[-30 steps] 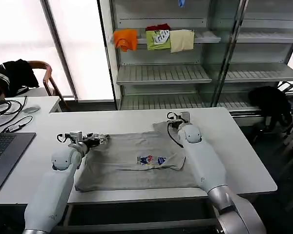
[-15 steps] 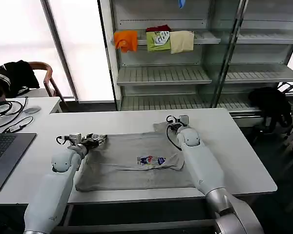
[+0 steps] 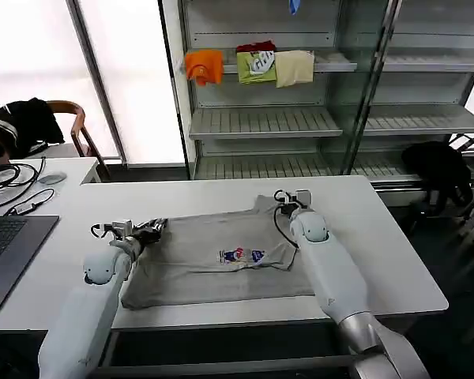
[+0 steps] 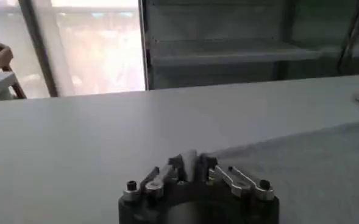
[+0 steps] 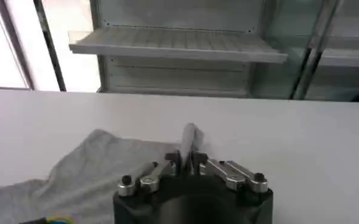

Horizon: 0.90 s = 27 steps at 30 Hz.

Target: Fold and organize the clothes.

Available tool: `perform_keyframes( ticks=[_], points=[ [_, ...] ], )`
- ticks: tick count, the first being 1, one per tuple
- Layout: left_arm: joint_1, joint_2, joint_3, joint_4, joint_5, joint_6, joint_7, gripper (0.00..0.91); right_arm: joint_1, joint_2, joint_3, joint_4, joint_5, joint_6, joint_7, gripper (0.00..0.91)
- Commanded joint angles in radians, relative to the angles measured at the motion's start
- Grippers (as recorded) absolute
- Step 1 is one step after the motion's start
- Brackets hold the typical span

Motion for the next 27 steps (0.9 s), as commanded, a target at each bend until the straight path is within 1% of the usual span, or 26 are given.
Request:
perform_keyframes(
  ticks=[1, 7, 11, 12, 14, 19, 27],
  points=[
    [0.008, -0.003, -0.004, -0.042, -0.012, 0.001, -0.007, 0.02, -0.031, -0.007, 0.001, 0.07, 0.028, -0.007, 0.0, 0.0],
    [0.01, -0.002, -0.009, -0.071, -0.026, -0.02, -0.012, 0.01, -0.054, -0.011, 0.014, 0.135, 0.051, 0.002, -0.003, 0.0],
    [0.014, 0.002, -0.016, -0.119, -0.044, -0.028, -0.012, 0.01, -0.081, -0.018, 0.019, 0.239, 0.076, 0.007, -0.008, 0.0],
    [0.015, 0.005, -0.017, -0.13, -0.046, -0.028, -0.013, 0.02, -0.085, -0.02, 0.02, 0.253, 0.078, 0.008, -0.008, 0.0],
    [0.02, 0.013, -0.017, -0.15, -0.056, -0.03, -0.014, 0.01, -0.096, -0.018, 0.026, 0.313, 0.081, 0.009, -0.008, 0.0],
    [0.035, 0.027, -0.02, -0.197, -0.066, -0.035, -0.017, 0.01, -0.12, -0.017, 0.03, 0.409, 0.092, 0.004, -0.006, 0.0],
    [0.106, 0.056, -0.025, -0.313, -0.065, -0.027, -0.018, 0.01, -0.172, -0.043, 0.021, 0.559, 0.096, -0.014, 0.018, 0.0]
  ],
)
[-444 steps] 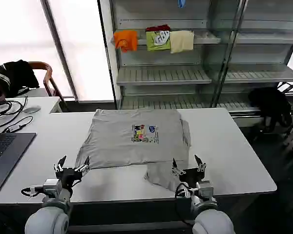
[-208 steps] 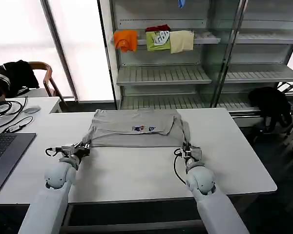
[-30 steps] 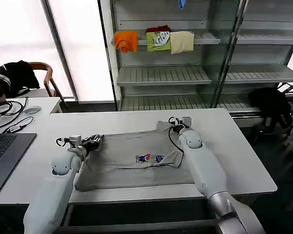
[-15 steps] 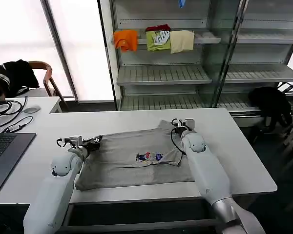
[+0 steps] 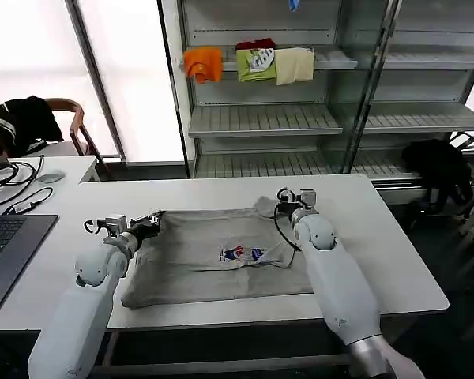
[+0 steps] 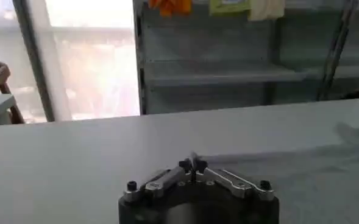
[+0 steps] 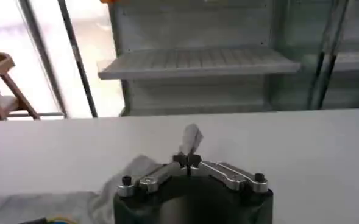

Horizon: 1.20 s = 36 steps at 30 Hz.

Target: Fold and organize the clothes.

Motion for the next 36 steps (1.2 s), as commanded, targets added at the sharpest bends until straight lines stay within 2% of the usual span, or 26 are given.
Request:
perform_keyframes(
  ticks=[1, 7, 17, 36],
  points=[
    [0.069, 0.029, -0.006, -0.174, -0.012, 0.005, -0.003, 0.01, -0.062, -0.023, 0.001, 0.231, 0.016, -0.008, 0.021, 0.0],
    [0.143, 0.048, -0.018, -0.26, -0.011, 0.012, -0.003, 0.01, -0.146, -0.088, 0.006, 0.36, 0.041, -0.01, 0.052, 0.0],
    [0.249, 0.053, -0.04, -0.326, 0.027, 0.007, 0.006, 0.01, -0.317, -0.163, 0.052, 0.512, 0.052, -0.009, 0.069, 0.0],
    [0.381, 0.056, -0.084, -0.374, 0.07, -0.009, 0.015, 0.01, -0.569, -0.188, 0.1, 0.562, 0.045, 0.006, 0.084, 0.0]
  ],
)
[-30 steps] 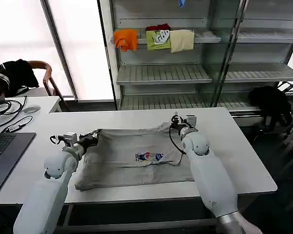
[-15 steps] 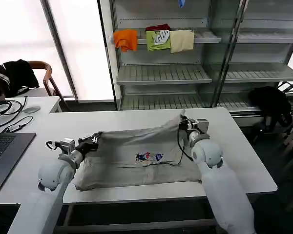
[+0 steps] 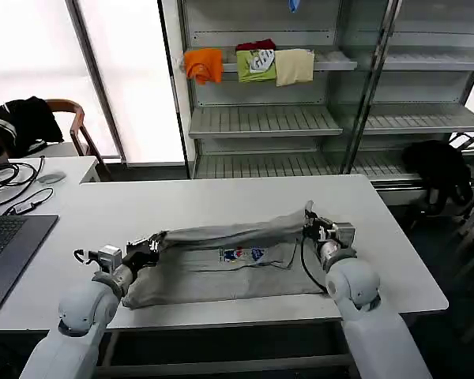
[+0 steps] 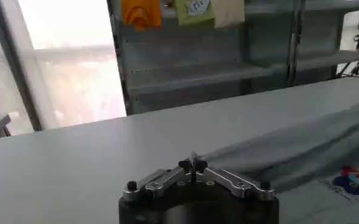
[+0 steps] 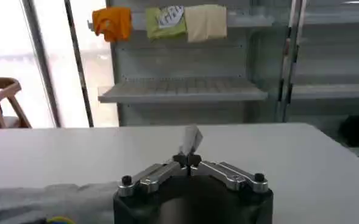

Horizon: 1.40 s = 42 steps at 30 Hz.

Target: Fold and organize the clothes.

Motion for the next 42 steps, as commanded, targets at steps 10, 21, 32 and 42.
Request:
perform_keyframes(
  ticks=[10, 21, 32, 42],
  points=[
    [0.124, 0.007, -0.029, -0.075, 0.035, -0.002, 0.009, 0.01, -0.233, -0.018, 0.022, 0.042, -0.03, 0.035, 0.006, 0.0],
    [0.159, -0.007, -0.03, -0.117, 0.074, 0.011, 0.013, 0.121, -0.24, -0.018, 0.01, 0.03, -0.049, 0.049, 0.007, 0.0],
    [0.158, -0.031, -0.034, -0.173, 0.097, 0.041, -0.012, 0.907, -0.257, -0.024, 0.027, 0.082, -0.066, 0.04, 0.005, 0.907],
    [0.151, -0.09, -0.125, -0.174, 0.014, 0.041, -0.089, 0.907, -0.275, -0.065, 0.123, 0.284, 0.007, 0.022, 0.005, 0.907]
  ],
)
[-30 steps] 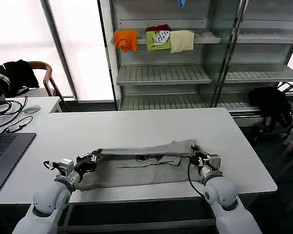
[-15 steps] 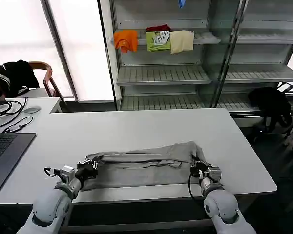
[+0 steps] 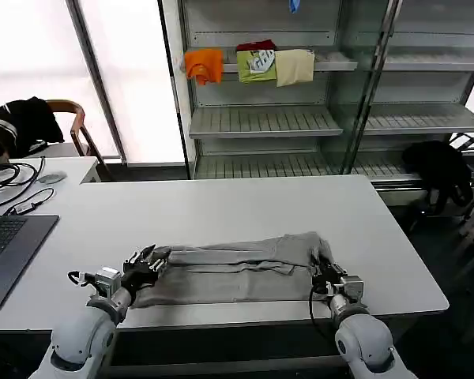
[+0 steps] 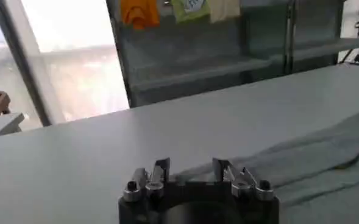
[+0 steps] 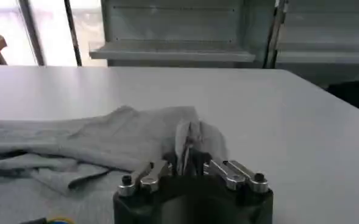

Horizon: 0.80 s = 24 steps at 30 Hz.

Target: Fold and organize the clothes.

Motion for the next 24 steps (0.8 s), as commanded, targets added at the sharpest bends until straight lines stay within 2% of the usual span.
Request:
perform_keyframes(
  ticks=[1, 24],
  points=[
    [0.001, -0.053, -0.074, -0.002, -0.069, 0.007, -0.066, 0.907, -0.007, -0.023, 0.067, 0.153, 0.043, -0.004, -0.002, 0.907],
    [0.024, -0.122, -0.081, 0.09, -0.07, 0.007, -0.055, 0.907, -0.004, -0.037, 0.073, 0.189, 0.072, -0.016, 0.005, 0.907]
  ],
)
